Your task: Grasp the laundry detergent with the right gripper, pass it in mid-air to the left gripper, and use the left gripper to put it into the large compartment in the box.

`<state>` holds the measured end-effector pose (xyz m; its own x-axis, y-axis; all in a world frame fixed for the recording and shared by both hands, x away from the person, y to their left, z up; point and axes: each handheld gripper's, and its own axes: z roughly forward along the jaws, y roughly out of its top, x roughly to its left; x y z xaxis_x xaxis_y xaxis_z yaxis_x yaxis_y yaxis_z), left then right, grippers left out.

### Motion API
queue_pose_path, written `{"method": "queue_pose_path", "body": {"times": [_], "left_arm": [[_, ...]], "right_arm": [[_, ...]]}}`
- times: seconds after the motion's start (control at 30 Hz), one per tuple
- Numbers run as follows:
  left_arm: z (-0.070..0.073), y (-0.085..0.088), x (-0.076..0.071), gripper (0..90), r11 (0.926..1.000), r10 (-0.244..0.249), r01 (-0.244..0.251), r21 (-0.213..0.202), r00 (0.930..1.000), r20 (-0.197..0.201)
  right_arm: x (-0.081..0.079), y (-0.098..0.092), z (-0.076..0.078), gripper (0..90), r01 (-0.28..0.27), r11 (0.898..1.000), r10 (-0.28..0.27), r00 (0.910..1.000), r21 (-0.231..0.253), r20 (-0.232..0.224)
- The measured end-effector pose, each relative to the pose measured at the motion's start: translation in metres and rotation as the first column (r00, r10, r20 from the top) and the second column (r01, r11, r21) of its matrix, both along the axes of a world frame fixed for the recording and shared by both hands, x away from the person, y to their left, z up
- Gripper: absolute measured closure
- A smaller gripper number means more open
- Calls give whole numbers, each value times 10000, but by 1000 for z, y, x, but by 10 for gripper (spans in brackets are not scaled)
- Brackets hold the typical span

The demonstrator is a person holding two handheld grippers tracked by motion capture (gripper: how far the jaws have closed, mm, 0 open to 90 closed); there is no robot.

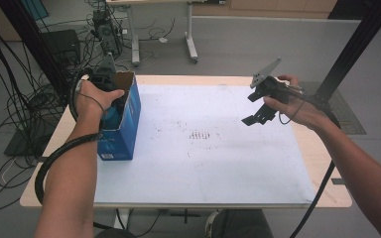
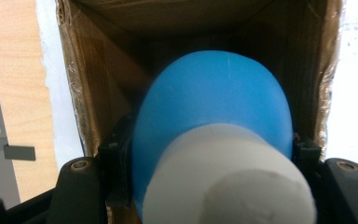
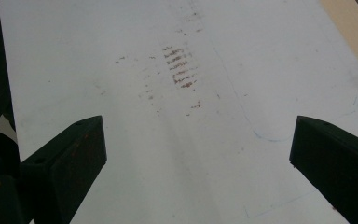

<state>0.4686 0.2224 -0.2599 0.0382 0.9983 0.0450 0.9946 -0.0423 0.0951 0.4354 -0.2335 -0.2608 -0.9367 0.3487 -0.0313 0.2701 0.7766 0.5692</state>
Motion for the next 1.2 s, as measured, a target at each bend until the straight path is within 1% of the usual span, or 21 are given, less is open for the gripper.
{"method": "queue_pose_path", "body": {"times": [0.17, 0.27, 0.33, 0.37, 0.63, 0.87, 1.2], "left_arm": [[-5, 2, 0, 365, 10000, -9, 10, 66, 9999, -118], [-11, 3, 0, 365, 9999, -70, 72, 90, 9997, -239], [-12, 3, -1, 365, 9999, -80, 82, 92, 9998, -205], [-12, 3, -1, 365, 9999, -99, 101, 119, 9998, -164], [-13, 5, 0, 364, 10000, -86, 87, 48, 9997, -213], [-13, 6, 0, 363, 10000, -55, 56, 22, 9998, -181], [-13, 5, 0, 363, 10000, -53, 53, 37, 9999, -158]], "right_arm": [[0, 0, -1, 37, 21, 10000, -21, 10000, -16, -47], [1, -1, -2, 37, 30, 10000, -30, 10000, -34, -40], [1, -1, -2, 37, 38, 10000, -38, 10000, -36, -46], [1, -1, -2, 37, 19, 10000, -19, 10000, -25, -23], [1, -1, -3, 37, 60, 10000, -60, 10000, -2, -56], [2, -5, -4, 37, 157, 9999, -158, 9998, -47, -89], [1, -8, -3, 37, 222, 9997, -223, 9997, -89, -78]]}}
